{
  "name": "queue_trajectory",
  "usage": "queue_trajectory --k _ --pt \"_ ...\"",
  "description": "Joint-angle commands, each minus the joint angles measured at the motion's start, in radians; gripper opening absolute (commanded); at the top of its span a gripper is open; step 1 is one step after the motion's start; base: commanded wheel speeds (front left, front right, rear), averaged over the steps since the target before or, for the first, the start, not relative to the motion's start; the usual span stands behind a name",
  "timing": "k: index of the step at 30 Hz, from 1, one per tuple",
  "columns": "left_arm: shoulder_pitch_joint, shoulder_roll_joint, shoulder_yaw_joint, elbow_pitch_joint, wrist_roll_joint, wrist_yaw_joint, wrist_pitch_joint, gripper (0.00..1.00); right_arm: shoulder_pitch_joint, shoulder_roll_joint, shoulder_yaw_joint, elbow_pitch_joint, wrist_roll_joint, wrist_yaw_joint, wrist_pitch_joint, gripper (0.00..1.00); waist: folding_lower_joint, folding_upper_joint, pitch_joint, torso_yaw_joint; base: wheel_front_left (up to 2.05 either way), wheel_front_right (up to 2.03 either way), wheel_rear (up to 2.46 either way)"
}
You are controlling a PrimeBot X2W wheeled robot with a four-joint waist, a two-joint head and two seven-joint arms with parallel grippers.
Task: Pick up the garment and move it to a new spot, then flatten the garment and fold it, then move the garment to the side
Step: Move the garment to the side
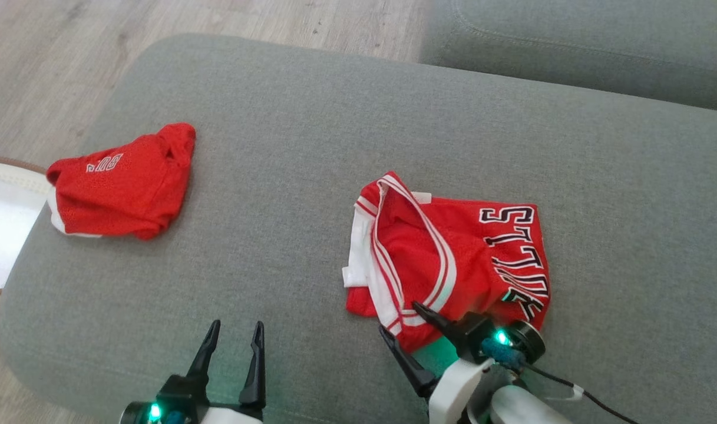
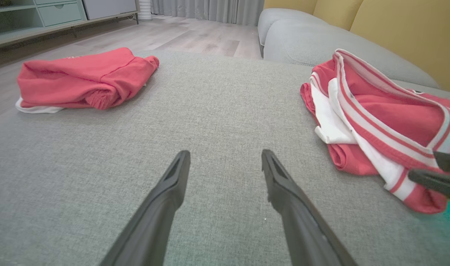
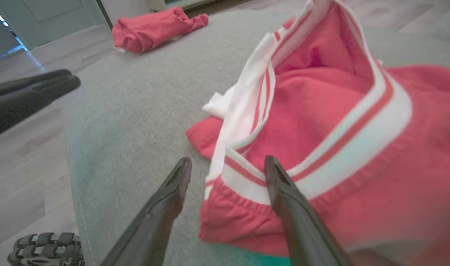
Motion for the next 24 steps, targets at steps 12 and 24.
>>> queue_trajectory --k 12,24 --pt "-0.066 0.001 0.017 -0.036 -0.014 0.000 -0.010 1.00 -0.049 0.003 0.020 0.022 0.041 0.003 -0.022 0.00 -0.0001 0.0000 0.024 -0.002 0.00 0.00 0.00" --pt "-0.089 0.001 -0.018 -0.027 0.005 -0.017 -0.010 1.00 -0.193 0.003 0.175 -0.099 0.201 0.003 -0.039 0.00 -0.0001 0.0000 0.022 0.072 0.00 0.00 0.00"
